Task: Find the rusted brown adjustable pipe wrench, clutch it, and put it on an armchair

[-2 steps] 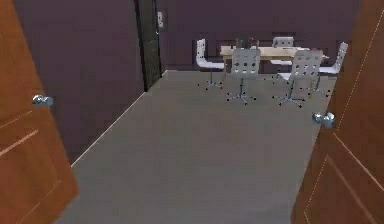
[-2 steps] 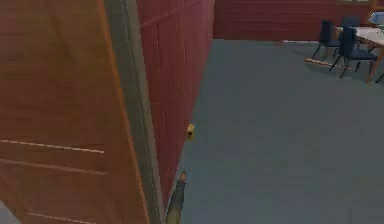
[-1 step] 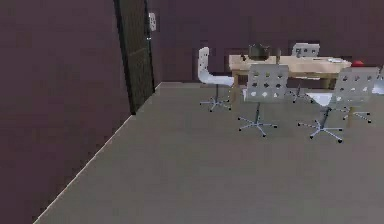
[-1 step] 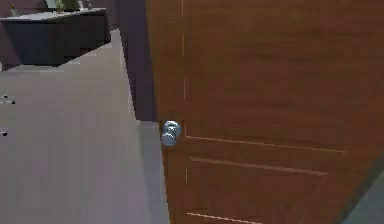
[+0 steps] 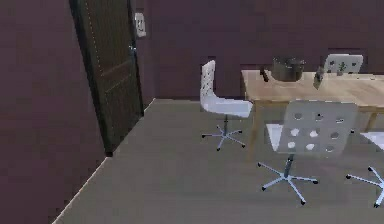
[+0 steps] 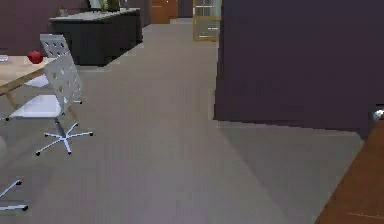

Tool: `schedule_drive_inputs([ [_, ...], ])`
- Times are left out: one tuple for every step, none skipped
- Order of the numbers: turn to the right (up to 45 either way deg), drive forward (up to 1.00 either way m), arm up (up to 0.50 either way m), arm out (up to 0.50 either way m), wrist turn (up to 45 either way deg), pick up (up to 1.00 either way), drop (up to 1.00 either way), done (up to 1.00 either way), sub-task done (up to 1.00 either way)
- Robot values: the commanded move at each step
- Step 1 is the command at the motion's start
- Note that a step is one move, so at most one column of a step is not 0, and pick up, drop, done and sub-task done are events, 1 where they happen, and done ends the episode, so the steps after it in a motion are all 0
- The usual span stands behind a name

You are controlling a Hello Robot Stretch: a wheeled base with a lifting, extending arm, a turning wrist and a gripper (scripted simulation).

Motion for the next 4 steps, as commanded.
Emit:
schedule_drive_inputs([
  [0.0,1.0,0.0,0.0,0.0,0.0,0.0,0.0,0.0],
  [15.0,0.0,0.0,0.0,0.0,0.0,0.0,0.0,0.0],
  [0.0,0.05,0.0,0.0,0.0,0.0,0.0,0.0,0.0],
  [-45.0,0.0,0.0,0.0,0.0,0.0,0.0,0.0,0.0],
])
